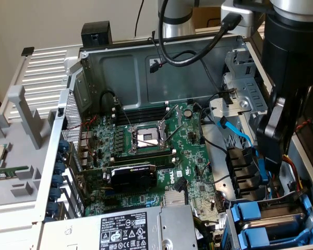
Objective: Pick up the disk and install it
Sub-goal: 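Insert the first disk wire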
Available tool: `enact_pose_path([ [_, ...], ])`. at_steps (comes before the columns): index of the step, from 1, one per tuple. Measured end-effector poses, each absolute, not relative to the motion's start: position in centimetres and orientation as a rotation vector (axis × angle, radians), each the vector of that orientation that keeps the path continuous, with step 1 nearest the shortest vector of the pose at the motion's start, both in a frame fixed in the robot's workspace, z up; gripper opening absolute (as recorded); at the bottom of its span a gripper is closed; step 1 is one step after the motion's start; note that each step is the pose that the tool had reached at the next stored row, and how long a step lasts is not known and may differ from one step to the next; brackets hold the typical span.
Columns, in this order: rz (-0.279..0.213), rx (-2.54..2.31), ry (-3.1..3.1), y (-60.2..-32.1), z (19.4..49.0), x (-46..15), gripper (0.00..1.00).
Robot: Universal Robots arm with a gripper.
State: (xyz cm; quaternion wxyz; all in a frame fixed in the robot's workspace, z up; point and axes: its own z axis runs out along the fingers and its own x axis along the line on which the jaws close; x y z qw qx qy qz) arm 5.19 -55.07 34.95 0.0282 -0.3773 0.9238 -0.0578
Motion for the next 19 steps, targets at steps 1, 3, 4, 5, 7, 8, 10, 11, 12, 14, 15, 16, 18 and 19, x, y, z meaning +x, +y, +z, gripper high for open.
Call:
enact_pose_path([
  [1,-0.178,-1.165,2.851,-55.07,34.95,5.19,0.35],
  [3,-0.178,-1.165,2.851,-55.07,34.95,5.19,0.35],
  [4,-0.178,-1.165,2.851,-55.07,34.95,5.19,0.35],
  [5,-0.178,-1.165,2.851,-55.07,34.95,5.19,0.35],
  [7,-0.178,-1.165,2.851,-55.07,34.95,5.19,0.43],
  [8,-0.178,-1.165,2.851,-55.07,34.95,5.19,0.43],
  [10,-0.178,-1.165,2.851,-55.07,34.95,5.19,0.49],
  [11,-0.178,-1.165,2.851,-55.07,34.95,5.19,0.49],
  [12,-0.178,-1.165,2.851,-55.07,34.95,5.19,0.49],
  [14,-0.178,-1.165,2.851,-55.07,34.96,5.19,0.49],
  [15,-0.178,-1.165,2.851,-55.07,35.01,5.19,0.49],
  [16,-0.179,-1.165,2.851,-55.07,35.11,5.19,0.49],
  [18,-0.178,-1.165,2.851,-55.07,35.47,5.19,0.49],
  [19,-0.178,-1.165,2.851,-55.07,35.70,5.19,0.49],
])
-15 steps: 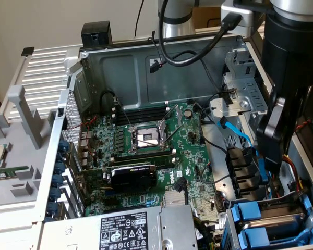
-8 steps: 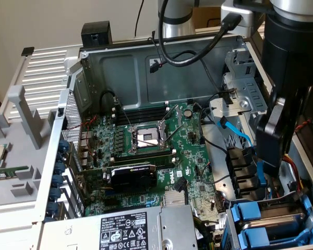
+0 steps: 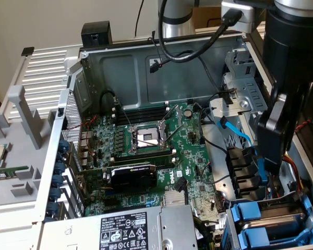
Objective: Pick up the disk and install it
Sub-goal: 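Insert the first disk wire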
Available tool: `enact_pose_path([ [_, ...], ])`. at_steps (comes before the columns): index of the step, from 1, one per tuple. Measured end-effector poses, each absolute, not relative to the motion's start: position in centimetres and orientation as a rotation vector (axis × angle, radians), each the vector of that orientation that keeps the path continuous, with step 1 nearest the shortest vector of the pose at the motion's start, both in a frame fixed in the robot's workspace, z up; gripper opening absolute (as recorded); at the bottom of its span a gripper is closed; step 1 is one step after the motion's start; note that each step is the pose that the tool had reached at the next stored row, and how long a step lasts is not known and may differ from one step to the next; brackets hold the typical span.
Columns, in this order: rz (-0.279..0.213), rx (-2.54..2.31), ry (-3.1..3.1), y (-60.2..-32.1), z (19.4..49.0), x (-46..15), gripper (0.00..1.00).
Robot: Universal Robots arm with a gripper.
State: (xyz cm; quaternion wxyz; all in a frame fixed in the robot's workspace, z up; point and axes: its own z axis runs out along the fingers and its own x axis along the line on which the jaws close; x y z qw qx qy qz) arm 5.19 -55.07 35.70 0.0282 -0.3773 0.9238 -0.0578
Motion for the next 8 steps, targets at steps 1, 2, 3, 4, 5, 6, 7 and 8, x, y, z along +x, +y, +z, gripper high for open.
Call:
enact_pose_path([
  [1,-0.178,-1.165,2.851,-55.1,36.0,5.2,0.49],
  [2,-0.178,-1.165,2.851,-55.1,36.4,5.2,0.49],
  [3,-0.178,-1.165,2.851,-55.1,36.8,5.2,0.49],
  [4,-0.178,-1.165,2.851,-55.1,37.2,5.2,0.49],
  [5,-0.178,-1.165,2.851,-55.1,37.6,5.2,0.49],
  [6,-0.179,-1.165,2.851,-55.1,37.9,5.2,0.49],
  [7,-0.178,-1.165,2.851,-55.1,38.3,5.2,0.49],
  [8,-0.178,-1.165,2.851,-55.1,38.7,5.2,0.49],
])
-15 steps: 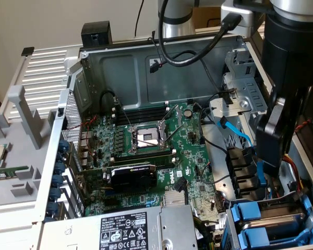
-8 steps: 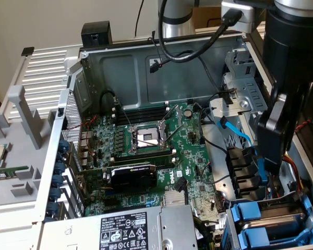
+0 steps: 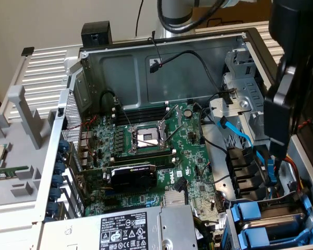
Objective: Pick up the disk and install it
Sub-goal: 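Insert the first disk wire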
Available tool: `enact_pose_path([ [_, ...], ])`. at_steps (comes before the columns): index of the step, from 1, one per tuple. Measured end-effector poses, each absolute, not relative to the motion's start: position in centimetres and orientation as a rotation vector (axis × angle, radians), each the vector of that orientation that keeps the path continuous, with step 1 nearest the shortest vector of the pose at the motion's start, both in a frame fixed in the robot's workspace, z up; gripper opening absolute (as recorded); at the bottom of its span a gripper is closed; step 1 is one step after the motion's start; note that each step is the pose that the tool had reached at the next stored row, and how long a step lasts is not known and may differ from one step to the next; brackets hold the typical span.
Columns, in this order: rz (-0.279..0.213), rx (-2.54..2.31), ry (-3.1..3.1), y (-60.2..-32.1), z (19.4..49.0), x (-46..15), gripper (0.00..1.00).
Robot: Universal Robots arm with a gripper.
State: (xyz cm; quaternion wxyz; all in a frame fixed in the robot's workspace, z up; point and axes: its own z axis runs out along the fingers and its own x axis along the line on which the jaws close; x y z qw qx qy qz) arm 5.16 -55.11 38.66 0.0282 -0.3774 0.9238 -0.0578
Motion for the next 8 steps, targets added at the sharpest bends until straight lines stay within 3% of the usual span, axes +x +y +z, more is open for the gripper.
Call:
enact_pose_path([
  [8,-0.179,-1.164,2.851,-55.9,41.4,5.1,0.49],
])
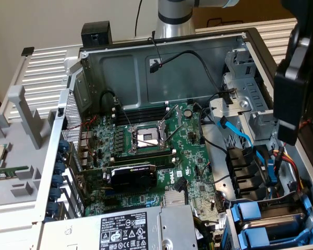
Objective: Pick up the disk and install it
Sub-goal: 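Insert the first disk wire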
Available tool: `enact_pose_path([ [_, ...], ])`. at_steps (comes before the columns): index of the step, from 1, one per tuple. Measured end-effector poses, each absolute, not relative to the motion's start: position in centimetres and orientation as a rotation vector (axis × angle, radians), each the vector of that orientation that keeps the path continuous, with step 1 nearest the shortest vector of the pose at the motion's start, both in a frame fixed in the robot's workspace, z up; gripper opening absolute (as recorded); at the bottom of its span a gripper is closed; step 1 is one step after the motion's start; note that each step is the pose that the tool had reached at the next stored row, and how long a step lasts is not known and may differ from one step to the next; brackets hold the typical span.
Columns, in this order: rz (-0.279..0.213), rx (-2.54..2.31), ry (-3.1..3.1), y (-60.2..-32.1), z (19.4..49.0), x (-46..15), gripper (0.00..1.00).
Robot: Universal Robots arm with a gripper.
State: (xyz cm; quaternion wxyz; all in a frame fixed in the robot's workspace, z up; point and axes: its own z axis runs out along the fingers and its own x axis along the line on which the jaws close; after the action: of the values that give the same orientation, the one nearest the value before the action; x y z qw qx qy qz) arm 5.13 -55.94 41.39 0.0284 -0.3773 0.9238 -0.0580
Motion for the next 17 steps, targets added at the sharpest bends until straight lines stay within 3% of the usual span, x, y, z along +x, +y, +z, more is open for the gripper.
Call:
enact_pose_path([
  [17,-0.172,-1.204,2.831,-56.69,41.70,5.05,0.49],
])
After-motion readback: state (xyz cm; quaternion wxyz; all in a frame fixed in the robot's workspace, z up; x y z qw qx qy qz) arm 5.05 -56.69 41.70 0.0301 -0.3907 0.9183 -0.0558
